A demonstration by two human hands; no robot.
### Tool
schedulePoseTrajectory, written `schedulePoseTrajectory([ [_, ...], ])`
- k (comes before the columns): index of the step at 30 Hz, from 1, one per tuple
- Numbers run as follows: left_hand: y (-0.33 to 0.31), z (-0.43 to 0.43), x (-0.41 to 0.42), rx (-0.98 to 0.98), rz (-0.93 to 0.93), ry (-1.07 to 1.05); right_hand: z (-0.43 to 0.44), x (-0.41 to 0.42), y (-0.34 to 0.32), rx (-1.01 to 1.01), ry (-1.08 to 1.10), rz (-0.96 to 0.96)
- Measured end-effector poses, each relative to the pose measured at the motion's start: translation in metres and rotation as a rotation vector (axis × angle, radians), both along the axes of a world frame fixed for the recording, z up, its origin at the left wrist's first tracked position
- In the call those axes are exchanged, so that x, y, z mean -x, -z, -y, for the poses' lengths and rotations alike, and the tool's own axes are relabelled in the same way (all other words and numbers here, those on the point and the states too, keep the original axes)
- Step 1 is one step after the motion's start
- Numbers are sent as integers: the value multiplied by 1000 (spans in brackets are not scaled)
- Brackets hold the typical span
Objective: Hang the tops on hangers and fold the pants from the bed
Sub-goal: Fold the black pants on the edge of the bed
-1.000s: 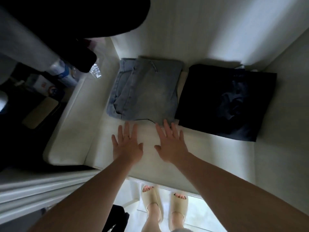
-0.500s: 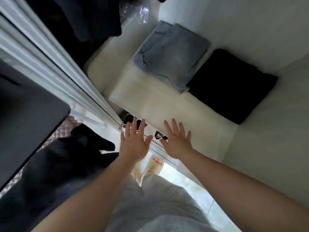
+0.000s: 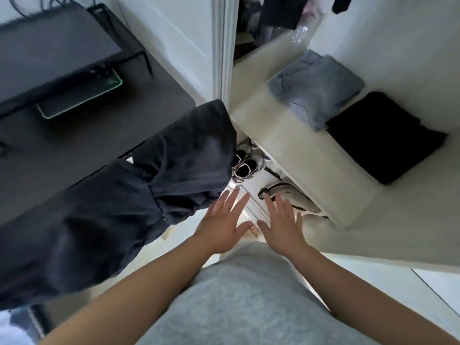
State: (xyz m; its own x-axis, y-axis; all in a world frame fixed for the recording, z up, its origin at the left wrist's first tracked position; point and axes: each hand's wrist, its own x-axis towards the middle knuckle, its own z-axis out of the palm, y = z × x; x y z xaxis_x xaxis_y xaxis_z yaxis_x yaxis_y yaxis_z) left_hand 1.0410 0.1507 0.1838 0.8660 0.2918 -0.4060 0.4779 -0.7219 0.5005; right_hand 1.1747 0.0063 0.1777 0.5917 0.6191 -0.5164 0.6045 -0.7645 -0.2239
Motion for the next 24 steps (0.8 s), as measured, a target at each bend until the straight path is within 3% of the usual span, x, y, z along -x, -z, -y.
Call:
schedulePoseTrajectory([
  [10, -39, 18, 194, 24, 65, -542, -6, 127, -45, -272, -23, -160],
  [14, -56, 17, 235, 97, 230, -905, -25, 144, -78, -447, -46, -314],
  [20, -64, 1, 282, 283, 466, -1575, -66, 153, -103, -498, -46, -584],
  [24, -73, -13, 292, 243, 634, -1725, -100, 150, -121, -589, -88, -562],
])
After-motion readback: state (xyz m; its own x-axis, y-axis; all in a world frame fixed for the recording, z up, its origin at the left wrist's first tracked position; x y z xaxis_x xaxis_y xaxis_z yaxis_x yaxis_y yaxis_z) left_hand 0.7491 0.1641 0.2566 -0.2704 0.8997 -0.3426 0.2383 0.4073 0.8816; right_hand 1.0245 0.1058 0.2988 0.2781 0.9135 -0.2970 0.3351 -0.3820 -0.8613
